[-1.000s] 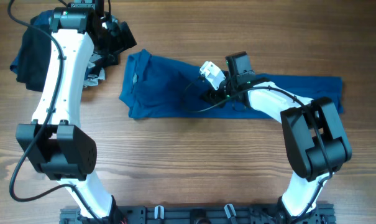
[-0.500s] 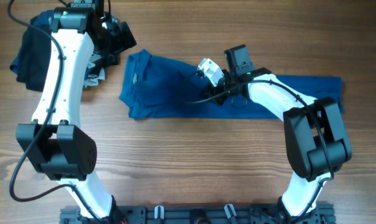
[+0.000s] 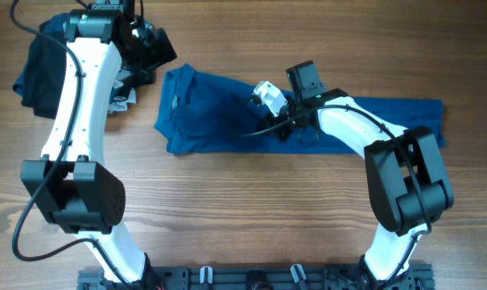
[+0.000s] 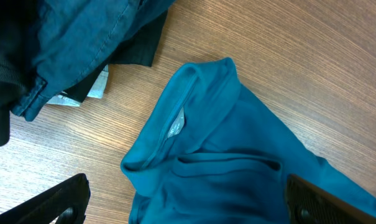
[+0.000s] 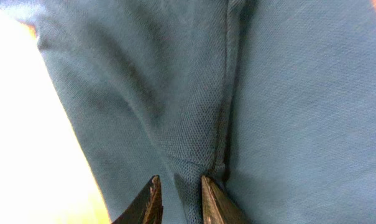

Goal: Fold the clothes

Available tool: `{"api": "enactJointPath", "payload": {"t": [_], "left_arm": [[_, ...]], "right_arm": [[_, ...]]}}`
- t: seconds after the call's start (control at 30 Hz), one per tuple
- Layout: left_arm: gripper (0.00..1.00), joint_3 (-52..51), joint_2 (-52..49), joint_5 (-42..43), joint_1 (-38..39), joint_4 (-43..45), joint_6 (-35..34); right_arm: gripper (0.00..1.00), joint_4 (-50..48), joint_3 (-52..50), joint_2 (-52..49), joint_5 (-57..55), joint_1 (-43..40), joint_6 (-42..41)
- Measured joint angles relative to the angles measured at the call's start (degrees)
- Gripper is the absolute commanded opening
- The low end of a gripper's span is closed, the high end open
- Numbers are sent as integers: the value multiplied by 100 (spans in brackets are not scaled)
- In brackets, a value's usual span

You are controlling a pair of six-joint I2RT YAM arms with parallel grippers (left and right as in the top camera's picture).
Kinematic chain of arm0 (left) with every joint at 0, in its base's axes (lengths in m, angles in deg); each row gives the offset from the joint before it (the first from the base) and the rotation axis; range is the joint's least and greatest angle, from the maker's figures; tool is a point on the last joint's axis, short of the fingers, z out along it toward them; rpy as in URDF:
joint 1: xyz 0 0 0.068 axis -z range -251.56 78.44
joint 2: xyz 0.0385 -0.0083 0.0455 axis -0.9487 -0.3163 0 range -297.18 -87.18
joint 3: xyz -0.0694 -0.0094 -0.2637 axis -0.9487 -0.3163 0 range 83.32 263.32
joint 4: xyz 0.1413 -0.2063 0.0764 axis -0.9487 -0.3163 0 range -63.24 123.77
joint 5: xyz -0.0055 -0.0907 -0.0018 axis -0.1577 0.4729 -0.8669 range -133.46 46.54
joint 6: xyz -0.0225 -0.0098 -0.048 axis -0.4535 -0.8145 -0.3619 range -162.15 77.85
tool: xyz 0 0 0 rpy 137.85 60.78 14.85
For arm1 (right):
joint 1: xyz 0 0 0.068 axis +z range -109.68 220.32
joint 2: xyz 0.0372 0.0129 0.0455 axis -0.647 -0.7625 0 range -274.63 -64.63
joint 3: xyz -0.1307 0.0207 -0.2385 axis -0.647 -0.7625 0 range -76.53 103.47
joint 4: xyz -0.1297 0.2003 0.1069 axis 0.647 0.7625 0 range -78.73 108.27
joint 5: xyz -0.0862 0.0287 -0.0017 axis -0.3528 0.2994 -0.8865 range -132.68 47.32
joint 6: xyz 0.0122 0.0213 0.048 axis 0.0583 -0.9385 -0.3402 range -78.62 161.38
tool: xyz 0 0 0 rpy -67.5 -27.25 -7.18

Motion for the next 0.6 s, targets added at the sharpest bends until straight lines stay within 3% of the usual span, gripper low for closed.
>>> {"api": "enactJointPath", "payload": {"t": [0.3,0.6], "left_arm": [[100,0,0,0,0,0,0],[100,0,0,0,0,0,0]], "right_arm": [[22,640,4,48,87,195,-70],[37,772,85,66,35,308,-623]]}}
